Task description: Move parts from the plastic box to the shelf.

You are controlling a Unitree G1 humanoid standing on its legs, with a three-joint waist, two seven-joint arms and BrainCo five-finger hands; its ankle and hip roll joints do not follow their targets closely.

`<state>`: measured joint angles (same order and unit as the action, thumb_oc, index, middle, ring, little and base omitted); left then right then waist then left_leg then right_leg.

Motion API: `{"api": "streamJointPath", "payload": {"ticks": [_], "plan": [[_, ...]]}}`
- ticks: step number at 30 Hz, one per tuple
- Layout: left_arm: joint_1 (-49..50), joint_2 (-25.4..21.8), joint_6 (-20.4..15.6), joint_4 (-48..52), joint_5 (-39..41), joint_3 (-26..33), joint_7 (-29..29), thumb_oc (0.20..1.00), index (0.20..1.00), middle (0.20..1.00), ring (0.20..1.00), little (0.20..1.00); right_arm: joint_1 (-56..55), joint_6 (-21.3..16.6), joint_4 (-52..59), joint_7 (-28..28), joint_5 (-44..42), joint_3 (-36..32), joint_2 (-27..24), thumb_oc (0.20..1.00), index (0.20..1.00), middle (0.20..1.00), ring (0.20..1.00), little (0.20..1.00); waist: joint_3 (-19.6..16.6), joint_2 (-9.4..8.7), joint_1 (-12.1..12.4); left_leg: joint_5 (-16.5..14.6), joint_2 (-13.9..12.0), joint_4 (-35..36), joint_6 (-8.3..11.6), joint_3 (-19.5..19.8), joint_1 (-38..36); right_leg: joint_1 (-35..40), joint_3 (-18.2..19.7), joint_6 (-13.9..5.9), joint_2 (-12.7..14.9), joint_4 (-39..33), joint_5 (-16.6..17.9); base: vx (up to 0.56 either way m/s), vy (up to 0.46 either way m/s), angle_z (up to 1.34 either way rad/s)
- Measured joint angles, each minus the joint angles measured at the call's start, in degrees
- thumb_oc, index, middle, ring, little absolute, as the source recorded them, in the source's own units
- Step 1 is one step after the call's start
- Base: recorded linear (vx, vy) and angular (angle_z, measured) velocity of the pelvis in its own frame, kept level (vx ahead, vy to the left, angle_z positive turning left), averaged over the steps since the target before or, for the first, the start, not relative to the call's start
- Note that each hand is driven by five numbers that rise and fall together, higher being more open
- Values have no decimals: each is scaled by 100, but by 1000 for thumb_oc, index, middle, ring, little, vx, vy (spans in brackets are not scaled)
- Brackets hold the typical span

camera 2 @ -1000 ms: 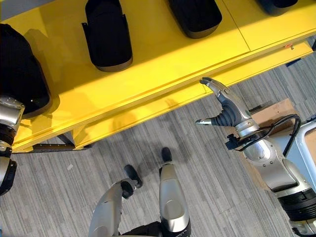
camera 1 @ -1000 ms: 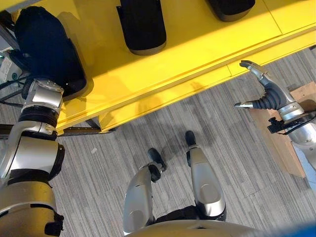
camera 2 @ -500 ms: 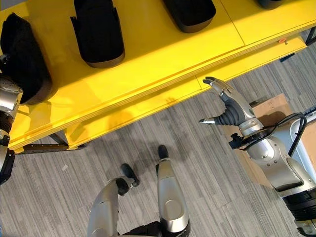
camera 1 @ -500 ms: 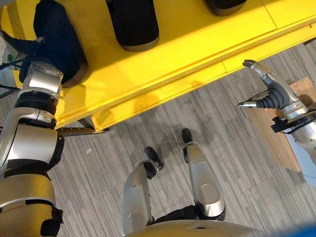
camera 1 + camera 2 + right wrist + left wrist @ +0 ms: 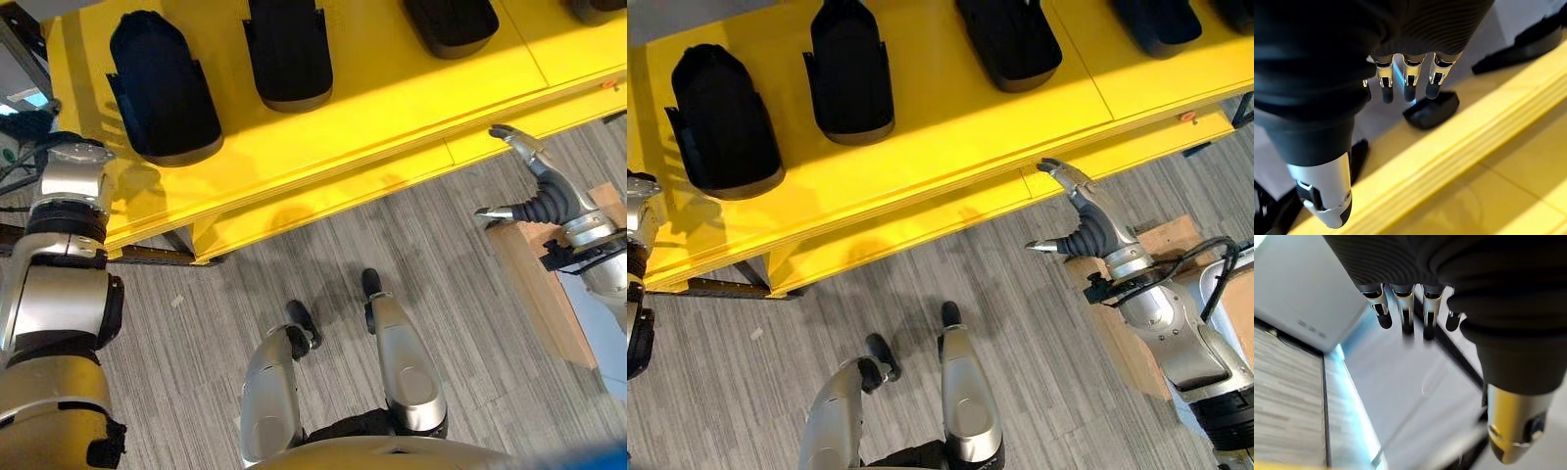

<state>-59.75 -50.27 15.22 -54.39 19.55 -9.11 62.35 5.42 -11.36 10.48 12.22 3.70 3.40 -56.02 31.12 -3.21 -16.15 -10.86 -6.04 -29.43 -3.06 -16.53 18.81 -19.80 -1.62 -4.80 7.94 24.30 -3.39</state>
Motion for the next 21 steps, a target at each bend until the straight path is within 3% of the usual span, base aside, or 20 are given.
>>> {"api": "streamJointPath", "payload": {"ticks": [3,6,10,12,15,17,18,20,21], "plan": [[55,-129,-682,779,-286,83,529,1000,1000,1000,1000,1000,-222,-212,243,168,0,-117,222,1000,1000,1000,1000,1000,-8,10,82,55,38,133,13,22,-89,85,-36,10,22,-78,19,1,-71,6],[811,-109,-1163,1801,-593,389,563,1000,1000,1000,1000,1000,-401,-501,556,149,15,-173,644,1000,1000,1000,1000,1000,-213,60,156,120,77,423,103,40,-316,320,-84,34,11,-347,76,20,-50,1],[2746,723,-1439,3715,-985,761,252,1000,1000,1000,1000,1000,-445,-798,980,-129,228,-157,749,1000,1000,1000,1000,1000,-816,295,465,421,192,1184,145,52,-821,807,-224,35,31,-872,148,-48,-111,9],[3602,1129,-1475,4872,-1208,801,8,1000,1000,1000,1000,1000,-379,-942,1049,-342,230,-34,737,1000,1000,1000,1000,1000,-1014,295,656,628,241,1613,188,141,-1113,1073,-371,74,12,-1172,207,-38,-106,29],[4476,1722,-1623,6173,-1209,826,-719,1000,1000,1000,1000,1000,-22,-984,1113,-808,229,124,541,1000,1000,1000,1000,1000,-1129,310,1108,1062,311,2276,260,406,-1290,1248,-691,131,-20,-1464,286,-110,-166,44],[4736,2020,-1745,6489,-1216,679,-1257,1000,1000,1000,1000,1000,429,-960,1156,-1002,301,413,531,1000,1000,1000,1000,1000,-1136,293,1338,1281,288,2521,310,535,-1302,1285,-828,187,-88,-1628,368,-131,-144,48],[5054,2199,-1841,6816,-1221,389,-1886,1000,1000,1000,1000,1000,976,-917,1413,-1248,459,715,531,1000,1000,1000,1000,1000,-1134,249,1601,1465,221,2753,372,687,-1272,1285,-998,260,-177,-1752,428,-185,-226,39],[5244,2198,-1928,6902,-1220,355,-2232,1000,1000,1000,1000,1000,1185,-914,1463,-1359,460,792,531,1000,1000,1000,1000,1000,-1134,175,1716,1506,184,2845,432,756,-1268,1286,-1056,271,-226,-1768,429,-220,-262,25],[5467,2298,-2089,7006,-1189,387,-2727,1000,1000,1000,1000,1000,1335,-760,1556,-1470,433,953,467,1000,1000,1000,1000,1000,-1105,135,1771,1546,165,2868,464,839,-1208,1322,-1151,263,-280,-1806,439,-137,-148,24]]}}
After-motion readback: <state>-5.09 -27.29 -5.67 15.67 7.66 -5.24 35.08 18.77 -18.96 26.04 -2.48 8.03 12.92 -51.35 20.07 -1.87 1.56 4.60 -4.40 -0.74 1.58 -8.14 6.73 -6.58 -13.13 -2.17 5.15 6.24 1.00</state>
